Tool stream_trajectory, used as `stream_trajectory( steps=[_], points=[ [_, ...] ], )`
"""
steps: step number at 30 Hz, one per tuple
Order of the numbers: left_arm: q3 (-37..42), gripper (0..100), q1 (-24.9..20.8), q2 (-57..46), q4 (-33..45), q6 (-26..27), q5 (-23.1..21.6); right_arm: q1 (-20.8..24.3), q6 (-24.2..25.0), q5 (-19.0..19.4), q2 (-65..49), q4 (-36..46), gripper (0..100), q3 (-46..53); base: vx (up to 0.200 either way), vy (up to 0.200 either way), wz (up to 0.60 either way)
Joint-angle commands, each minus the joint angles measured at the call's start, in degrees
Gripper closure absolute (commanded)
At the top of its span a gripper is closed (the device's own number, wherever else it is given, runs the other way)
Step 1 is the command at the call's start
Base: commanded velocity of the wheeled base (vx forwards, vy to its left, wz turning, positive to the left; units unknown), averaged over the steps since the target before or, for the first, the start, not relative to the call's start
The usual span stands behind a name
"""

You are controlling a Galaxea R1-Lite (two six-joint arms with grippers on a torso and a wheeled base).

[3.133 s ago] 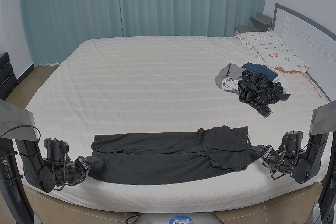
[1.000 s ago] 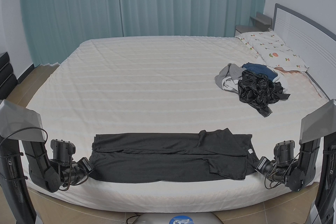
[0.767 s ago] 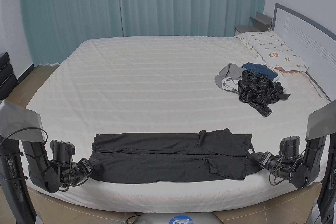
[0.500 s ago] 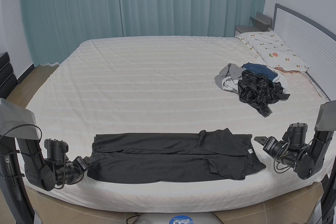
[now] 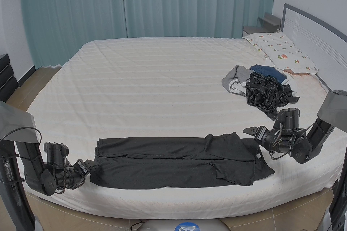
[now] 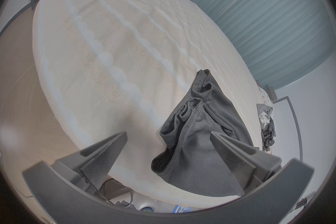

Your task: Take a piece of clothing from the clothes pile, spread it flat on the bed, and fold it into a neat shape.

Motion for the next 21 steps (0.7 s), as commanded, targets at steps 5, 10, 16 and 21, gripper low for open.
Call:
stream_trajectory(
  steps=[5, 10, 16, 21],
  points=[
    [0.0, 0, 0.0, 0.3, 0.0, 0.0, 0.0, 1.6, -5.4, 1.4, 10.1, 0.8, 0, -6.6, 0.000, 0.000, 0.00],
    [0.0, 0, 0.0, 0.3, 0.0, 0.0, 0.0, 1.5, -5.5, 1.4, 12.2, 2.0, 0, -9.2, 0.000, 0.000, 0.00],
    [0.1, 0, 0.0, 0.3, 0.0, 0.0, 0.0, 1.6, -5.5, 1.4, 12.0, 2.0, 100, -9.2, 0.000, 0.000, 0.00],
    [0.2, 0, 0.0, 0.4, 0.0, 0.1, 0.0, 1.5, -5.2, 1.4, 11.1, 1.9, 100, -8.4, 0.000, 0.000, 0.00]
  ],
)
